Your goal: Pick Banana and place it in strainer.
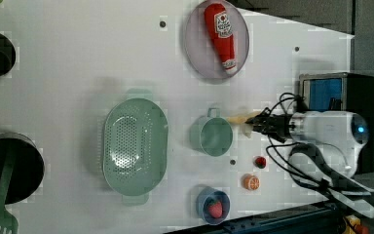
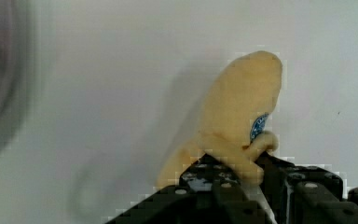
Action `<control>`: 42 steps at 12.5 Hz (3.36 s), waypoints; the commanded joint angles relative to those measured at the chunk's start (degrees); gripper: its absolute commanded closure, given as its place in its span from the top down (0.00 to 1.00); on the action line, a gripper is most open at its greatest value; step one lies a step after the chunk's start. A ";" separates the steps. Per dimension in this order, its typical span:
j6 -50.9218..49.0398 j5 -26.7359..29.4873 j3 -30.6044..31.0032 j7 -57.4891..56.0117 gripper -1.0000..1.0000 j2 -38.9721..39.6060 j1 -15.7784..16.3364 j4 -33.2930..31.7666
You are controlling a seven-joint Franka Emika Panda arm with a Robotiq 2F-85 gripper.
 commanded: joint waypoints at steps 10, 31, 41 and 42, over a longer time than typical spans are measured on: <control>-55.11 0.32 5.58 0.09 0.21 -26.03 1.03 29.21; -23.70 -9.86 41.29 53.07 0.46 5.69 4.43 25.39; -29.94 -9.12 38.89 44.71 1.00 -8.42 -1.70 27.68; -33.96 -9.04 37.63 39.02 1.00 -10.92 -2.83 28.87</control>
